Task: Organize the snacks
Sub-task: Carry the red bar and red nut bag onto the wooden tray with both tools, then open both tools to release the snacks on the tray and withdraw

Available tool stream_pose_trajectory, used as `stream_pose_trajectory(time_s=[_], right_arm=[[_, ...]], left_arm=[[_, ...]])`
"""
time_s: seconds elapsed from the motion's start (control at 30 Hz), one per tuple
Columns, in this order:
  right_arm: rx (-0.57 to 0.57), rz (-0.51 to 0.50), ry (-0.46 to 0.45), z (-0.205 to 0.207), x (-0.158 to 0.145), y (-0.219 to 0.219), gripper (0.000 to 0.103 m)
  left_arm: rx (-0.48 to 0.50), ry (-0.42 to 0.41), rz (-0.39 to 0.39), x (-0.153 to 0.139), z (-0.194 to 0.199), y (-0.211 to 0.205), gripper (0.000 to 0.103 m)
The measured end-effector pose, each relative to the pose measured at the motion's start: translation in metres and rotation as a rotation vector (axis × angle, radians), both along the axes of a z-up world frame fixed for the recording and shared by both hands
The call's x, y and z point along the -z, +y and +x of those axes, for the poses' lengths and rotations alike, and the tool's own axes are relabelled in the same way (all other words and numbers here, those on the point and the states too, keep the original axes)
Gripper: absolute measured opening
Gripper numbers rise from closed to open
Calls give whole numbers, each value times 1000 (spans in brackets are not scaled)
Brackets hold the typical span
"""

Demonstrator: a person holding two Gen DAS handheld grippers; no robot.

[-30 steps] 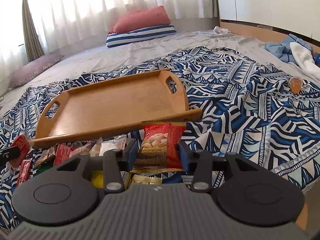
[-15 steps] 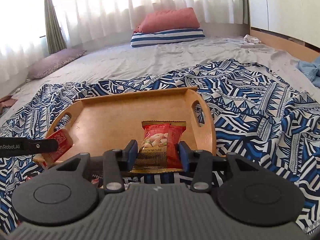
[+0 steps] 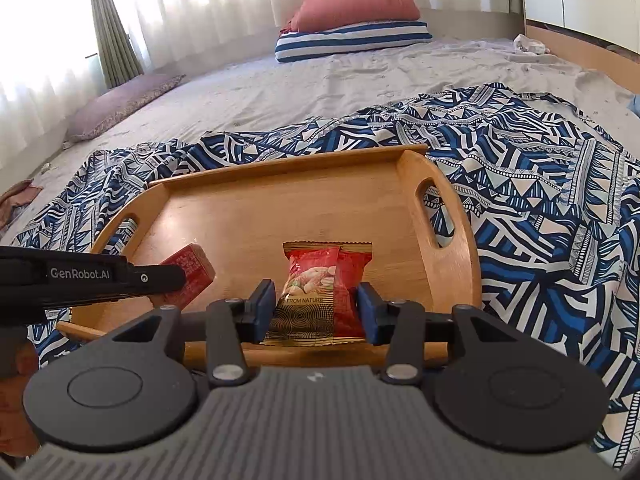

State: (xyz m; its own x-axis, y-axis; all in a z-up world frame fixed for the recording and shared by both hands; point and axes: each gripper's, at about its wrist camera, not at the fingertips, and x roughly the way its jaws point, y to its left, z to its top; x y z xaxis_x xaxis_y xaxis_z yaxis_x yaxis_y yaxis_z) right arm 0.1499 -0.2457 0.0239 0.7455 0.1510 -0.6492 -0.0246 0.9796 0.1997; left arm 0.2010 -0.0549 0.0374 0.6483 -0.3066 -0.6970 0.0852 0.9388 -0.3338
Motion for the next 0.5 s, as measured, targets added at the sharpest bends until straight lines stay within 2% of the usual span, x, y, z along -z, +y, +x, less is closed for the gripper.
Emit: stream_pose_trajectory(time_s=[0.3,0.5], right_arm=[[-15,-34,0,2,7,5,49],[-15,-21,4,3,9,4,49]], left_arm=[[-5,27,4,12,6,-8,6],[3,23,19,16,7,-14,6]])
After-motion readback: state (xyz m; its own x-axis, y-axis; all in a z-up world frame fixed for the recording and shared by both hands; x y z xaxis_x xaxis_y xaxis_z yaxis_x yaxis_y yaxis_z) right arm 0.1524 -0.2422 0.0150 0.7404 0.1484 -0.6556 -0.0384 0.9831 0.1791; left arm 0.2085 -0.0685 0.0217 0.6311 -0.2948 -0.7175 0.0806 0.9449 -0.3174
